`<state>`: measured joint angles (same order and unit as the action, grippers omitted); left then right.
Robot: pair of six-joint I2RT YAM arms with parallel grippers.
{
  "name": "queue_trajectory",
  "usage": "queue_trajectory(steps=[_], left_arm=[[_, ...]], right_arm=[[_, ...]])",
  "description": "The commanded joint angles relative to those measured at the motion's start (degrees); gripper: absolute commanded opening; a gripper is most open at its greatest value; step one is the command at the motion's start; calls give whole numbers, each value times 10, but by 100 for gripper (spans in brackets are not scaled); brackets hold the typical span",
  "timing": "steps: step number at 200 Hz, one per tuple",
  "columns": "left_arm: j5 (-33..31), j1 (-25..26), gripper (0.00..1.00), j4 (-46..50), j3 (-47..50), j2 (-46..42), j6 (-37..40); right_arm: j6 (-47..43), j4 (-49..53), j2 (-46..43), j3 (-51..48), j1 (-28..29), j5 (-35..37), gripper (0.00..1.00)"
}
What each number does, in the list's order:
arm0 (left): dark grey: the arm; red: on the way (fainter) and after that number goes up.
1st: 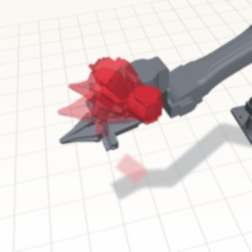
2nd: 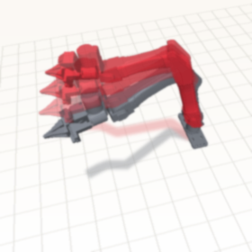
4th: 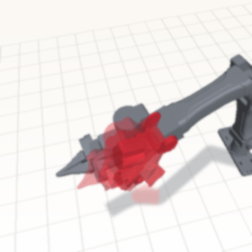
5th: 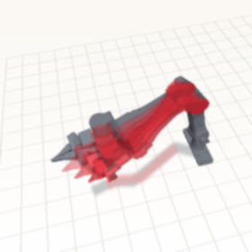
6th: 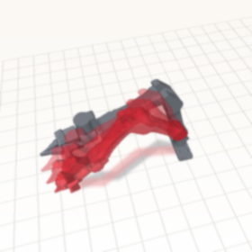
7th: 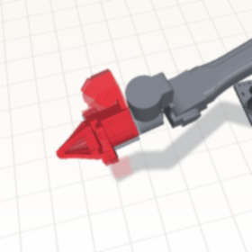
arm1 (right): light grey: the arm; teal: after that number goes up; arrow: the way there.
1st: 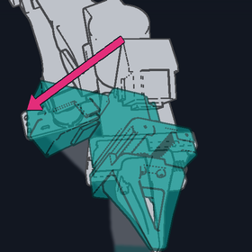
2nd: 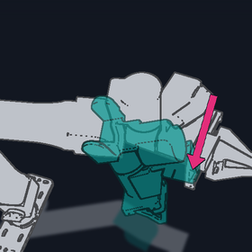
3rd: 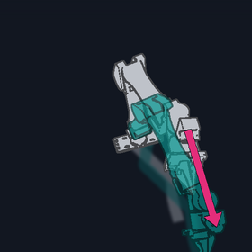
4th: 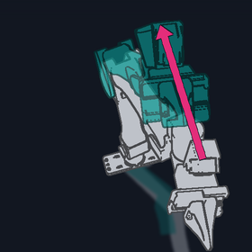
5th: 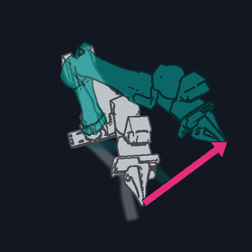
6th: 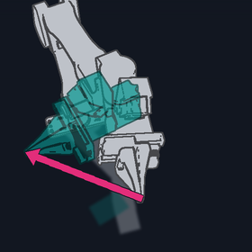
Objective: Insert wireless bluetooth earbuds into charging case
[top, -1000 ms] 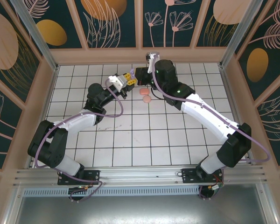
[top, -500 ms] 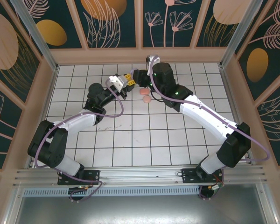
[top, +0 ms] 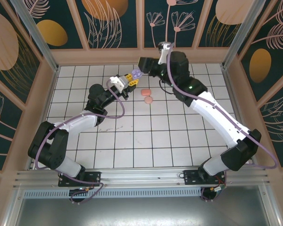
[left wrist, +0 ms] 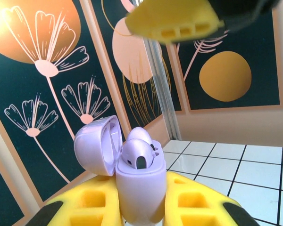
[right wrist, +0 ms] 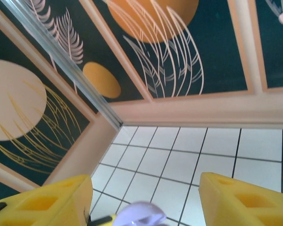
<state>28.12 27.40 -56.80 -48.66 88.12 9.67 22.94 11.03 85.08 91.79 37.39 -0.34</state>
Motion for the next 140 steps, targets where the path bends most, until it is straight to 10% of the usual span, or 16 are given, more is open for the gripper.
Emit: queue_trajectory(steps=[1,55,140], left_arm=[[17,3,0,-25,-11,-5,8],[44,3,0,-19,4,-6,4],[43,5,0,-3,8,-11,5]], right_arm=[[6,79,44,71,-20,-43,57],[-26,218,198,257,-43,-105,15],[-52,309,244,305,-22,-147,0]])
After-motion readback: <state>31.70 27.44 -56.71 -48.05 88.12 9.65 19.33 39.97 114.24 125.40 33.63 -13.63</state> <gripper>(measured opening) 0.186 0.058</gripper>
